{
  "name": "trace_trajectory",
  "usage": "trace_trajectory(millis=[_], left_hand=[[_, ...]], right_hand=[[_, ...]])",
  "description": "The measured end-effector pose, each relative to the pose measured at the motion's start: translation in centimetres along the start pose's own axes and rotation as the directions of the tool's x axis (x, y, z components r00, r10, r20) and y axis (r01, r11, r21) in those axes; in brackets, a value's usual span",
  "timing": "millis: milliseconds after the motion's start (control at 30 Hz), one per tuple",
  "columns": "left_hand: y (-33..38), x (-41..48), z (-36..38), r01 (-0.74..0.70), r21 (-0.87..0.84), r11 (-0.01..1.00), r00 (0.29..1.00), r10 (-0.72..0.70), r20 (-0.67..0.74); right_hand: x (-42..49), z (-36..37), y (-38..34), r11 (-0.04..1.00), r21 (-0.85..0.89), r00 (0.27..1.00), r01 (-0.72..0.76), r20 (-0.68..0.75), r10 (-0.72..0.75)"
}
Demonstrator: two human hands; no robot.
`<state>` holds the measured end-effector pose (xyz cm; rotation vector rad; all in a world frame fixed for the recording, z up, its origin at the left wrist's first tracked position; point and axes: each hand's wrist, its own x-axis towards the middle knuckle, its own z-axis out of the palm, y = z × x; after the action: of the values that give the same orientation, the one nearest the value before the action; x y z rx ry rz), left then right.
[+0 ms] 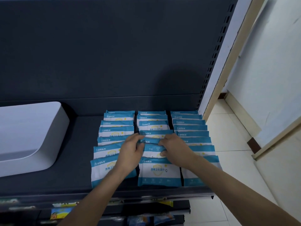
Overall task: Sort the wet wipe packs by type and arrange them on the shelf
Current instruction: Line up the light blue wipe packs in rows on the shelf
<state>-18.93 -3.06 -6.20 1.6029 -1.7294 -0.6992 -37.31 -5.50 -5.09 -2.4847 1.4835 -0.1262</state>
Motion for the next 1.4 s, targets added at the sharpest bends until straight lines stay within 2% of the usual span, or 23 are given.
trace_trajectory(millis=[67,133,200,267,333,367,400,500,567,633,700,800,967,1100,1167,1300,1400], left_hand=[[0.3,-0.1,-0.3,0.013,-0.081,0.997,0.996,-0.019,-0.084],[0.8,-0.2,-0.7,0.039,-0.209,0.977,0.991,-0.065,-0.119],[1.4,0.1,-0.7,0.109,-0.281,0.953,0.990,-0.130,-0.057],[1.6,0.6,-0.2,0.153,-0.306,0.940,0.988,-0.149,0.039],[1.9,1.0,0.1,0.162,-0.254,0.954,0.986,-0.144,0.088],[1.9,1.2,0.1,0.161,-0.230,0.960,0.985,-0.143,0.095],[2.0,1.3,-0.1,0.152,-0.217,0.964,0.987,-0.135,0.091],[2.0,2.0,-1.4,0.111,-0.158,0.981,0.994,-0.111,0.007],[1.2,2.5,-2.2,0.044,-0.037,0.998,0.999,-0.045,-0.024],[0.4,2.9,-2.8,-0.041,0.045,0.998,0.999,0.039,0.032],[0.1,3.1,-3.0,-0.109,0.070,0.992,0.989,0.101,0.111],[0.1,3.1,-2.8,-0.133,0.066,0.989,0.975,0.118,0.190],[0.2,3.5,-2.5,-0.159,0.041,0.986,0.954,0.143,0.263],[0.7,3.6,-1.4,-0.231,0.071,0.970,0.905,0.188,0.383],[0.7,3.6,-0.7,-0.227,0.067,0.972,0.904,0.185,0.386],[0.0,3.1,-0.1,-0.227,0.049,0.973,0.939,0.205,0.277],[-0.5,2.8,-0.2,-0.341,0.080,0.937,0.893,0.297,0.338]], right_hand=[[0.2,-0.7,-0.1,0.986,0.155,0.996,-0.059,-0.057,0.069],[0.2,-1.4,-0.2,0.930,0.343,0.971,-0.133,-0.141,0.191],[0.4,-1.6,-0.4,0.799,0.568,0.926,-0.197,-0.161,0.343],[0.5,-1.6,-0.9,0.611,0.762,0.893,-0.216,-0.099,0.439],[0.4,-1.3,-1.5,0.411,0.888,0.874,-0.206,-0.022,0.485],[0.4,-1.2,-1.7,0.380,0.904,0.870,-0.196,-0.018,0.493],[0.3,-1.2,-1.8,0.425,0.884,0.870,-0.193,-0.046,0.491],[-0.8,-1.2,-1.6,0.744,0.632,0.922,-0.217,-0.119,0.369],[-1.7,-1.0,-1.7,0.908,0.376,0.981,-0.186,0.026,0.190],[-2.4,-0.3,-2.0,0.987,0.116,0.974,-0.114,0.210,0.088],[-2.6,0.0,-2.6,0.994,-0.064,0.951,-0.092,0.291,0.106],[-2.4,0.0,-3.0,0.985,-0.148,0.943,-0.083,0.307,0.126],[-2.8,-0.1,-3.2,0.996,-0.053,0.959,-0.069,0.273,0.081],[-3.7,-0.2,-3.4,0.999,0.033,0.985,-0.037,0.171,0.030],[-4.1,-0.1,-3.2,1.000,0.017,0.994,0.021,0.105,-0.023],[-4.3,0.1,-2.8,0.996,-0.027,0.996,0.085,0.015,-0.085],[-4.4,0.4,-2.5,0.992,-0.087,0.996,0.088,-0.020,-0.090]])
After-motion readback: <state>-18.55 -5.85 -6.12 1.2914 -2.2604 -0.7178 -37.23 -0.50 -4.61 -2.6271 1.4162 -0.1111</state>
